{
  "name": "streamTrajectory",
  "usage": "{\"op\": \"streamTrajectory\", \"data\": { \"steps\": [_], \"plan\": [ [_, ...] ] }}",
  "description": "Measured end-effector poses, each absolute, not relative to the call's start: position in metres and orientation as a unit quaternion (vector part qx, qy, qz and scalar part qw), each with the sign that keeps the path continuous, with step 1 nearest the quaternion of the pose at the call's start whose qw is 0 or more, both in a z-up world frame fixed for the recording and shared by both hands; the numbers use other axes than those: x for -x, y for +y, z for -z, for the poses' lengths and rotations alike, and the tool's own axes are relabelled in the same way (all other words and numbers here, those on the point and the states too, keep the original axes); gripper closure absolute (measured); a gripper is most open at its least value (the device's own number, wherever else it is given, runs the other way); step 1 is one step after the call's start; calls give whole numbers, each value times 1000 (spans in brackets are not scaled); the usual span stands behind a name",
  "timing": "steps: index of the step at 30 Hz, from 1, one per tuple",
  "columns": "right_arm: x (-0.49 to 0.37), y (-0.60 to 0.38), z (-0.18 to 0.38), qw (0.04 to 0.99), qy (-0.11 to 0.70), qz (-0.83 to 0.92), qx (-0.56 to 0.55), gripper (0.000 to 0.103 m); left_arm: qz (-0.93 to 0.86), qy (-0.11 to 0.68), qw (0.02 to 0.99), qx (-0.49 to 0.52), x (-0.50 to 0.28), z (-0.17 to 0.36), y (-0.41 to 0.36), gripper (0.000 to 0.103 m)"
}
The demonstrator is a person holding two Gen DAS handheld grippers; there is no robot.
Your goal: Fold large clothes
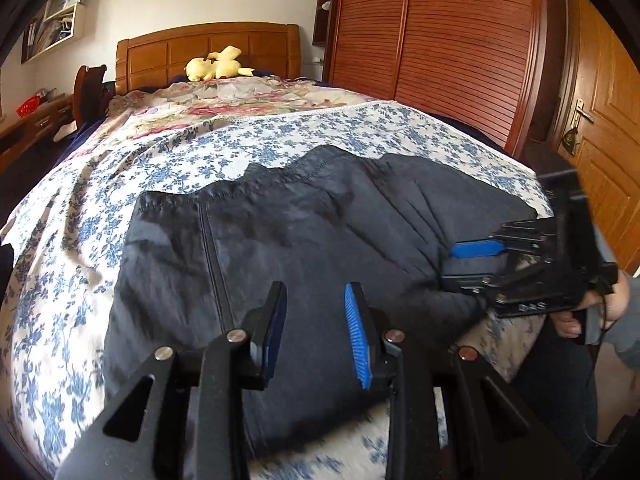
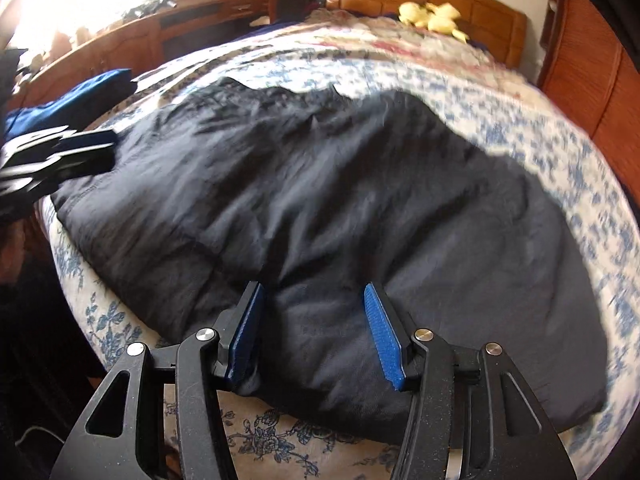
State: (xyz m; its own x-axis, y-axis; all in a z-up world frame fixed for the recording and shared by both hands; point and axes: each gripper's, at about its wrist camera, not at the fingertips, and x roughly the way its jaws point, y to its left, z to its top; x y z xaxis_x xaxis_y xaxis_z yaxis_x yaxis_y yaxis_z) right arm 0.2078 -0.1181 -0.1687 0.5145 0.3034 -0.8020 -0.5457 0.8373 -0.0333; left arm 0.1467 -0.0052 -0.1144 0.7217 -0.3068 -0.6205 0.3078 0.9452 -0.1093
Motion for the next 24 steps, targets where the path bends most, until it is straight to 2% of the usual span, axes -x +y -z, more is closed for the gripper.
{"op": "streamTrajectory", "data": {
  "steps": [10,24],
  "plan": [
    [-195,-133,146,866,416,-239,143,50,186,330,925,-15,-140,103,-33,75],
    [-197,-246,111,905,393,-125,106,47,214,346,913,-23,-149,110,-78,75]
  ]
}}
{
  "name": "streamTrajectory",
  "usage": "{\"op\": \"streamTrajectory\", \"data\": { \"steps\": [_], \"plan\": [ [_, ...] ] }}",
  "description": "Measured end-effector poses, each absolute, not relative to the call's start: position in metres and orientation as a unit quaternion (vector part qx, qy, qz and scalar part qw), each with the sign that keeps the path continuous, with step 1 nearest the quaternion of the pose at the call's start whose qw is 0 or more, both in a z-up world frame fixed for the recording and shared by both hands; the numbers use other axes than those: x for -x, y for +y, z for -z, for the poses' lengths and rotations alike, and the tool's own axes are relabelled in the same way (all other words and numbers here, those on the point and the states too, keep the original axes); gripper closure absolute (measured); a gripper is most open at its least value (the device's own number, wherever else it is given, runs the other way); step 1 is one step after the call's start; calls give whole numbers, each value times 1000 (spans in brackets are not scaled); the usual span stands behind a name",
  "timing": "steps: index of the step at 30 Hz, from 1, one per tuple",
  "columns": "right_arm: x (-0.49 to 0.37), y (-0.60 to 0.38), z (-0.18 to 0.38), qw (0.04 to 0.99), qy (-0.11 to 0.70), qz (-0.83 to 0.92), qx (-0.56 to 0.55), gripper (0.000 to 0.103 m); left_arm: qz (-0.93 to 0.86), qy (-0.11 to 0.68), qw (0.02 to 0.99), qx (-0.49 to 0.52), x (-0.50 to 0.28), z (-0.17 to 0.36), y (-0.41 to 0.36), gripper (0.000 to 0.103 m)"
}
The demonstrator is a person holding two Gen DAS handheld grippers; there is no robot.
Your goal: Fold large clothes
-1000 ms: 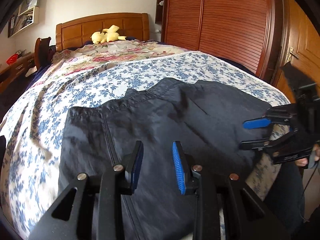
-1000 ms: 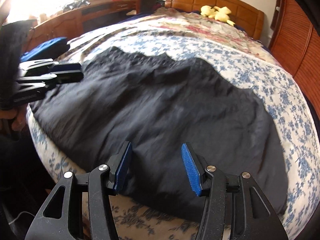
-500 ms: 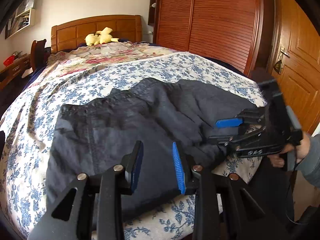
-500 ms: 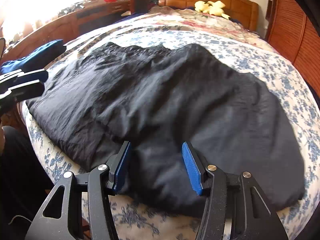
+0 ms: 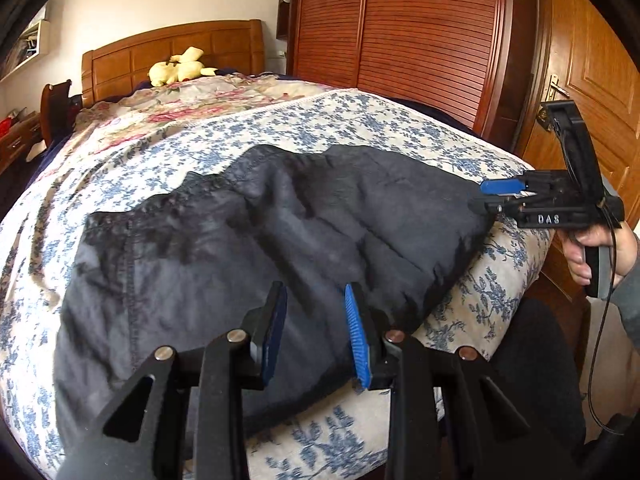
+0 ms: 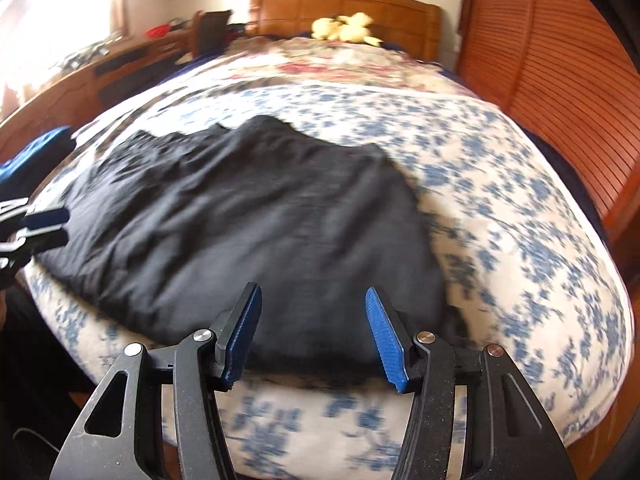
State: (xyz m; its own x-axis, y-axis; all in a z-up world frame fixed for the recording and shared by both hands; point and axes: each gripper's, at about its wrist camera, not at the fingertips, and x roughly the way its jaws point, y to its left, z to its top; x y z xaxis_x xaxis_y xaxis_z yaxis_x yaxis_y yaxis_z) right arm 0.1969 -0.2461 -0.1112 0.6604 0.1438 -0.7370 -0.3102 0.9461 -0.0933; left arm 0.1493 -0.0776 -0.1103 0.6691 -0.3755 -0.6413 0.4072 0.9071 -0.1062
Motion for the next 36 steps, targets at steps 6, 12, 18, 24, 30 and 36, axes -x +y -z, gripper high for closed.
{"op": "streamTrajectory", "data": {
  "steps": [6,12,18,24,30,36],
  "plan": [
    [-206,-280,121,905,406,-95,84,46,222,359,906,-38,-156,119,-98,75],
    [-216,-300,137,900,423,-85,56,39,226,365,902,-44,-158,123,-105,75],
    [-220,-303,152,892,442,-87,40,36,220,377,898,-53,-160,132,-106,75],
    [-228,-302,156,890,445,-82,48,31,225,385,894,-45,-164,138,-104,75],
    [-238,-311,166,883,462,-85,16,21,227,387,893,-40,-165,139,-102,74],
    [-237,-315,167,880,466,-94,-1,21,227,386,893,-41,-165,139,-101,74]
  ]
}}
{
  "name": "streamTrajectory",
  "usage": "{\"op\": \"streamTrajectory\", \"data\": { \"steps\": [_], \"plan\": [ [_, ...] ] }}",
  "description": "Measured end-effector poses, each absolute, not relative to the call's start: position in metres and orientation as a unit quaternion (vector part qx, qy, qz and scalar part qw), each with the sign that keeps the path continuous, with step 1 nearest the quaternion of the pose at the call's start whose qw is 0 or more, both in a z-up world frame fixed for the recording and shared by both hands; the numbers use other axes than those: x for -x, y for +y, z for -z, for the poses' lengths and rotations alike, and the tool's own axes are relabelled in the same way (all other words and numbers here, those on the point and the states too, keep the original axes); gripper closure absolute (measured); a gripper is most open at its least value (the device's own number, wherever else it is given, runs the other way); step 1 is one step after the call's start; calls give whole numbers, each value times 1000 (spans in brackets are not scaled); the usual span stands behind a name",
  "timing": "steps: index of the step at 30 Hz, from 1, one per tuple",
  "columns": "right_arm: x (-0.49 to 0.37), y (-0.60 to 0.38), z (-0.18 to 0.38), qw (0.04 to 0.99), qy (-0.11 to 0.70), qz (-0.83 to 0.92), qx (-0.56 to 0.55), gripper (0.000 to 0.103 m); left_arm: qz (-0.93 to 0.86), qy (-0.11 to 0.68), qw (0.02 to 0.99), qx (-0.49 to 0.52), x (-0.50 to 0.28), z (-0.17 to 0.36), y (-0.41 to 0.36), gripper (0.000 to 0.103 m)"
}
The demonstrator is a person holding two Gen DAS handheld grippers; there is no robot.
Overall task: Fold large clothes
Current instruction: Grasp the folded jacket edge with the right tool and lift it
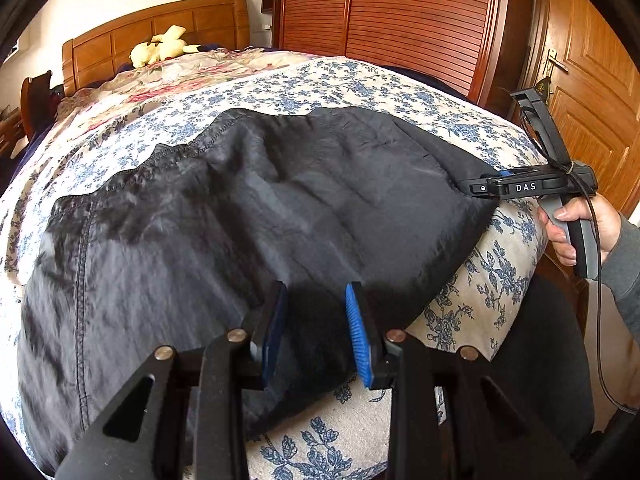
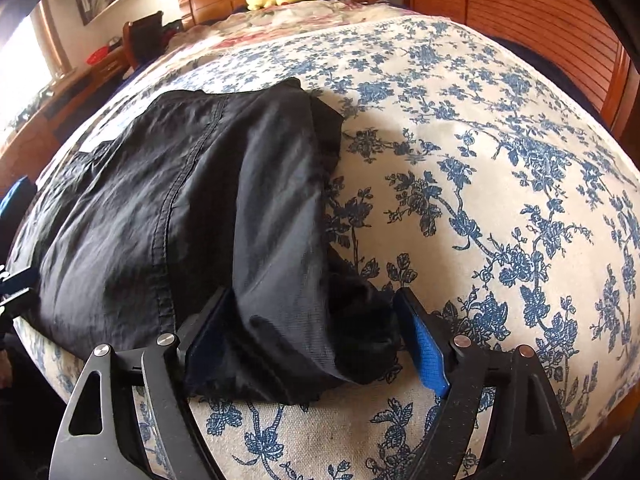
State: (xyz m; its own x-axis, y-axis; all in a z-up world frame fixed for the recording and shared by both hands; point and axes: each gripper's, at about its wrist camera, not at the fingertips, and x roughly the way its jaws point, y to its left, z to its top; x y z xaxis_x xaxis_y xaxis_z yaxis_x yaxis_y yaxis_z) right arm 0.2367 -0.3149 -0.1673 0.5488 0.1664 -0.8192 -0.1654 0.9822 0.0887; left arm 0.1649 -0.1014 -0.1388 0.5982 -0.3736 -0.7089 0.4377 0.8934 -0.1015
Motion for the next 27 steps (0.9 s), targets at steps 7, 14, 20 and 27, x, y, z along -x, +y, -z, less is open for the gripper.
{"op": "streamTrajectory", "data": {
  "steps": [7,14,20,27],
  "plan": [
    [-232,-306,162,865,480,-147,-23,74,227,386,893,-42,-165,138,-102,74],
    [-227,-289,141,866,475,-155,4,88,226,372,900,-31,-158,125,-89,74],
    [-218,-261,92,894,417,-163,4,92,206,349,914,-15,-146,111,-55,74],
    [-217,-185,49,900,380,-210,33,93,182,321,929,11,-117,97,-3,74]
  ]
}}
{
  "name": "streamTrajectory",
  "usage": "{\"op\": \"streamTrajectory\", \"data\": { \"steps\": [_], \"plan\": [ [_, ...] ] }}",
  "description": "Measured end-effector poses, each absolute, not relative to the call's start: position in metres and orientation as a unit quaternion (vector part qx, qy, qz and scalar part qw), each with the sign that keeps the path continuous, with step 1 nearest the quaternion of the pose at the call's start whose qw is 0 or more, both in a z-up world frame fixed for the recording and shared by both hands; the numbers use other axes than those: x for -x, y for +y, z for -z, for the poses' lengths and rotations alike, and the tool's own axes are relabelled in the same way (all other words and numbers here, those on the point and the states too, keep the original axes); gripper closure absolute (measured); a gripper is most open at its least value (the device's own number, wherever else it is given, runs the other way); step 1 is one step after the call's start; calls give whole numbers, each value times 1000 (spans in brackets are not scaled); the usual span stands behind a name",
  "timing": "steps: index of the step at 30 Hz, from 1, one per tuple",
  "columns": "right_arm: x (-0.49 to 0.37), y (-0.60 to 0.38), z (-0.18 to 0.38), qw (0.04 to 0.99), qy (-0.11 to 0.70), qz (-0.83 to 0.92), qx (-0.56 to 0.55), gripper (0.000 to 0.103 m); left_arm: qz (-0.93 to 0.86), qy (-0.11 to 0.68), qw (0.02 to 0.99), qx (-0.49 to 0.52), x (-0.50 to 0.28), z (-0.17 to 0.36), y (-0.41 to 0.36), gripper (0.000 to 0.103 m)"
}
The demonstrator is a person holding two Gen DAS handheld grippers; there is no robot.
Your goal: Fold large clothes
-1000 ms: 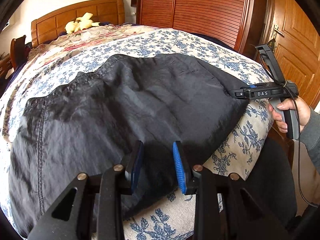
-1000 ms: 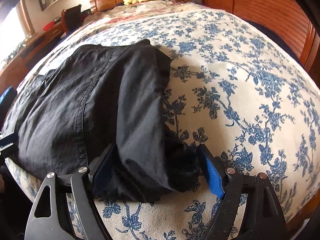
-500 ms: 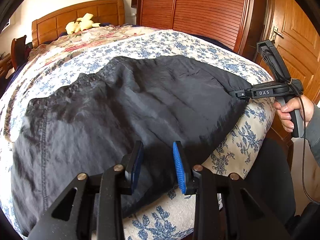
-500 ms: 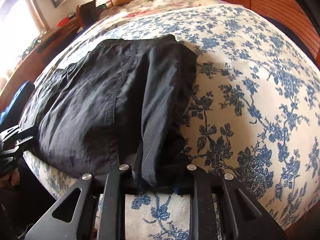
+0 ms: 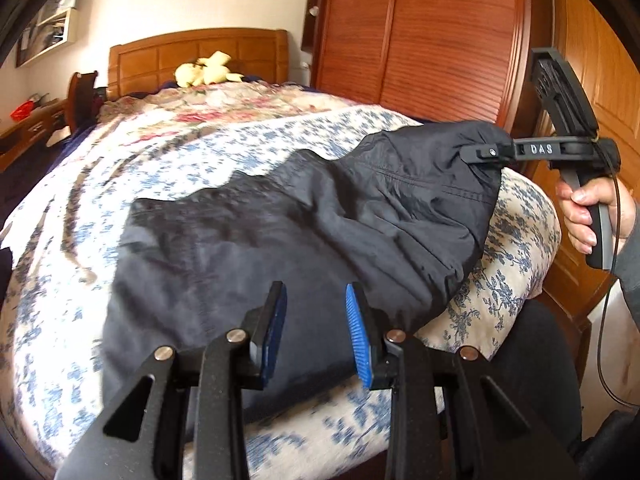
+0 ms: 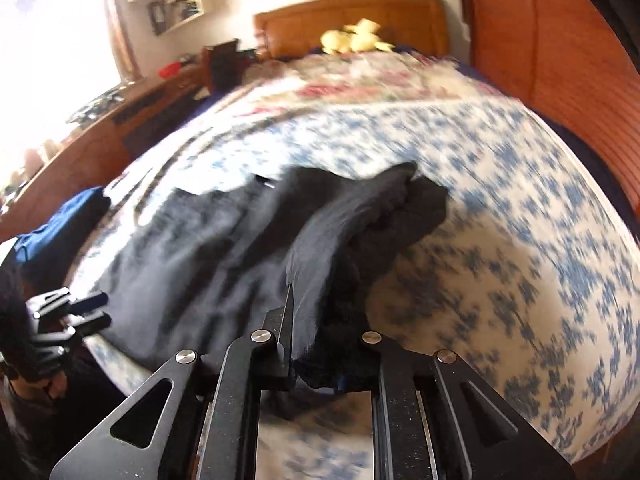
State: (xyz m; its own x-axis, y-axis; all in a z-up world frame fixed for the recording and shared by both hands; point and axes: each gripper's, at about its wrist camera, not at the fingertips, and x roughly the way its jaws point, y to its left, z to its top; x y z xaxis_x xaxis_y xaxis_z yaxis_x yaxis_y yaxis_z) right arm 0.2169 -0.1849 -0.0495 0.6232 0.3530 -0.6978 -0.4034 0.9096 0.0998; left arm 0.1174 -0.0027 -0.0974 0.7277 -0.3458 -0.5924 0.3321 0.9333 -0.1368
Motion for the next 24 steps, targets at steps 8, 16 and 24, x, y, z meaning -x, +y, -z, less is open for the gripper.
{"op": "streamTrajectory", "data": {
  "steps": [8,16,24],
  "plan": [
    [-211,-61,28,887,344,-297,85,94,134,301,944,30,-89,94,58,74],
    [-200,38,40,846,359,-385,89,92,109,287,950,61,-70,95,100,74],
    [-187,61,56,836,362,-391,133,71,101,285,951,65,-65,97,107,74]
  ]
}}
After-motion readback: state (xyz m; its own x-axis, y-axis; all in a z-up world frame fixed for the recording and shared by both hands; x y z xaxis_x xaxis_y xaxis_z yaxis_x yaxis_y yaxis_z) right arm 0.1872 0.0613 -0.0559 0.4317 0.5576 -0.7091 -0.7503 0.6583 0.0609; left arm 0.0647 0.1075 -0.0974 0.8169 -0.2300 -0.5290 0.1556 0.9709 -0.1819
